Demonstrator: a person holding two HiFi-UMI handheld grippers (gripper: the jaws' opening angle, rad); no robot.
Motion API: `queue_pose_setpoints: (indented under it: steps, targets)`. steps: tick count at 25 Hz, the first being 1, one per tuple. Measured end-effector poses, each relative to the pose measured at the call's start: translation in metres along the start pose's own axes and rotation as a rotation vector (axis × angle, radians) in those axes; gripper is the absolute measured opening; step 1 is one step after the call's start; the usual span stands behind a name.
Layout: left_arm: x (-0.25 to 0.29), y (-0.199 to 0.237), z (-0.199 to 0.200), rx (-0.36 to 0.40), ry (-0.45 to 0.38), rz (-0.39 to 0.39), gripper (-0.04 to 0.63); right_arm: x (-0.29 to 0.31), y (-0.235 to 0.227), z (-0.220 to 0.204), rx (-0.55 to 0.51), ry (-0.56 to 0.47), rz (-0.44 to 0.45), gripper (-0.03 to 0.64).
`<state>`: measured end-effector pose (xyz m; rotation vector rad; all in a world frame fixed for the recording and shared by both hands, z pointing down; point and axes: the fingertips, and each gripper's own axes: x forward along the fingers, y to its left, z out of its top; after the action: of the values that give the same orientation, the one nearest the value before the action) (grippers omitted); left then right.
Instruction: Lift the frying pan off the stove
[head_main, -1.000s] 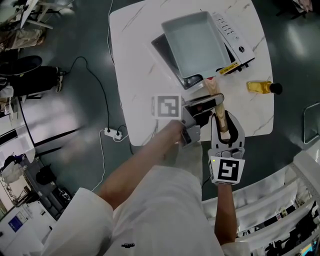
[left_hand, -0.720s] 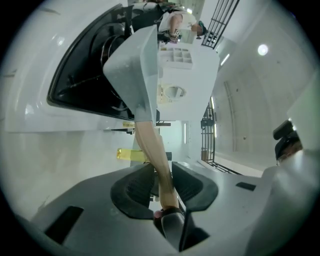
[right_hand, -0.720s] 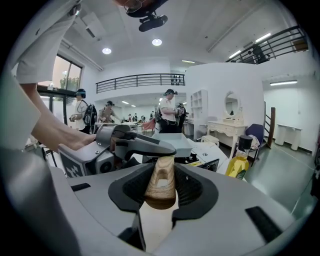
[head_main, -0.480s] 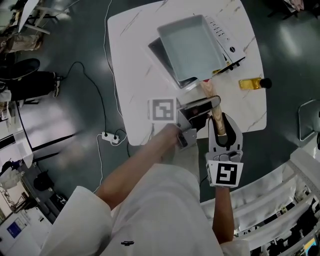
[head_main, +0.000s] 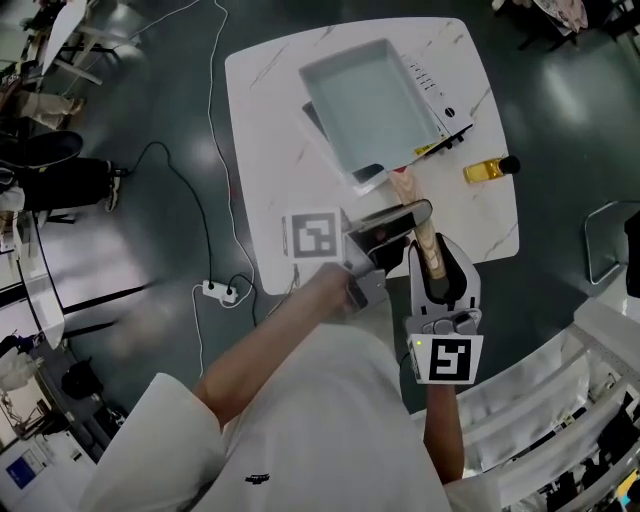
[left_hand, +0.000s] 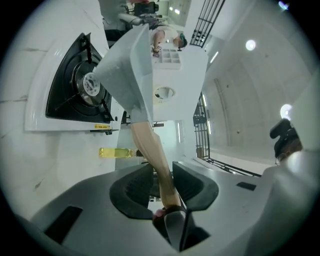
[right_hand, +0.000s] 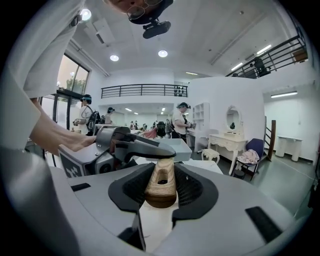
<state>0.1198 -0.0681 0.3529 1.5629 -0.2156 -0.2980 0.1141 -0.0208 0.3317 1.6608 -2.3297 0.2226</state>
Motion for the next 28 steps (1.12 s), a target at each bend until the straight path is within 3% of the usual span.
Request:
queue_pose_setpoints:
  steps: [14,28]
  targets:
    - [-0.039,-0.095,-0.019,0.104,0.032,-0.054,0.117,-0.049,0.042,0.085,-0.061,-0.11,-0.021,0.115]
    - [-0.083,-0.123,-0.031,0.169,0.028,-0.063,0.121,-0.069,0.085,0.102,-0.057,-0.147,-0.019,0.115]
